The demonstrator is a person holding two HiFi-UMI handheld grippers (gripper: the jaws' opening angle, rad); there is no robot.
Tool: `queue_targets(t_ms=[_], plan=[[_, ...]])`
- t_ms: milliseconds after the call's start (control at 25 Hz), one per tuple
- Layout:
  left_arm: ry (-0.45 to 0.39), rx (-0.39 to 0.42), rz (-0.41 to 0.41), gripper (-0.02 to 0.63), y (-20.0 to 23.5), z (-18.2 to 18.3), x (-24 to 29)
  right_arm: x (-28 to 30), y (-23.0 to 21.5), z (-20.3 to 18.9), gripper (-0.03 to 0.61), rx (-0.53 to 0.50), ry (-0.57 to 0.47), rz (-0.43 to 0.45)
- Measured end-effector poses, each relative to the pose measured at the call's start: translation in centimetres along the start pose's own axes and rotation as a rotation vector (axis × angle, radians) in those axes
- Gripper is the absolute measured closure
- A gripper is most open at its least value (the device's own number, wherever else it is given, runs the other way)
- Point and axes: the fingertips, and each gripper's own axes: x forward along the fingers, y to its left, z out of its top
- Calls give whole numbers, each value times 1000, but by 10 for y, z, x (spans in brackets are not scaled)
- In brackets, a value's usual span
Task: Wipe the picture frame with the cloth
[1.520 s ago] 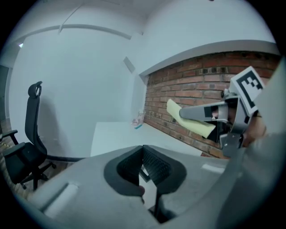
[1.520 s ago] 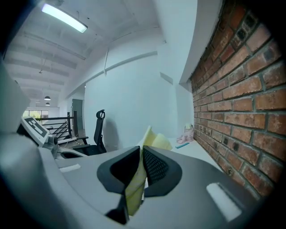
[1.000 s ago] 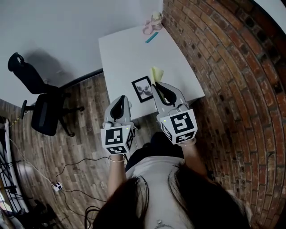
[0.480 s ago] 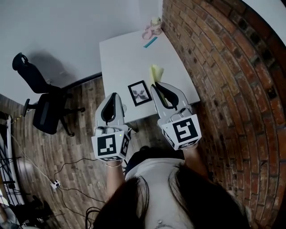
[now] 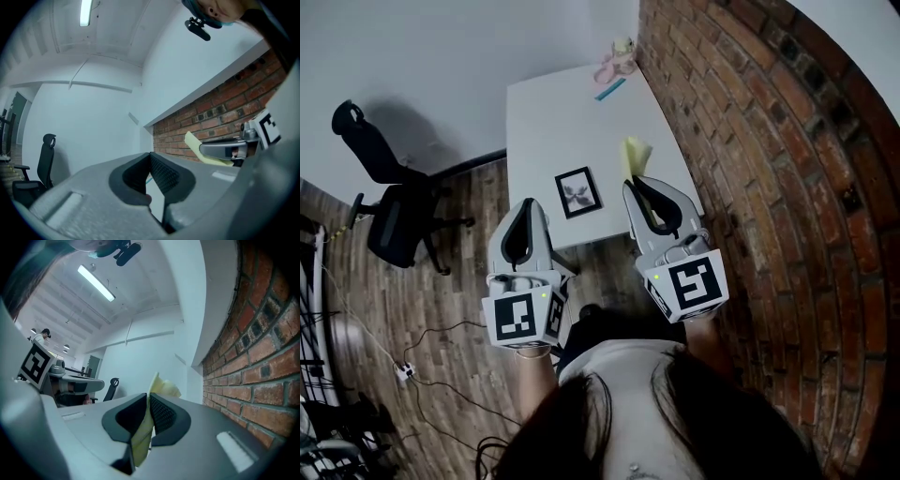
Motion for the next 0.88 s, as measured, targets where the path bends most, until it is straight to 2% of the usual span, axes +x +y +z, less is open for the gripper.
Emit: queue_targets(t_ms=[440,880], plan=[[-40,-12,19,609,-26,19,-23,-32,-5,7,551,31,-25,5],[-18,1,-36,609,-38,22,-28,-38,-2,11,551,40,-35,-4]])
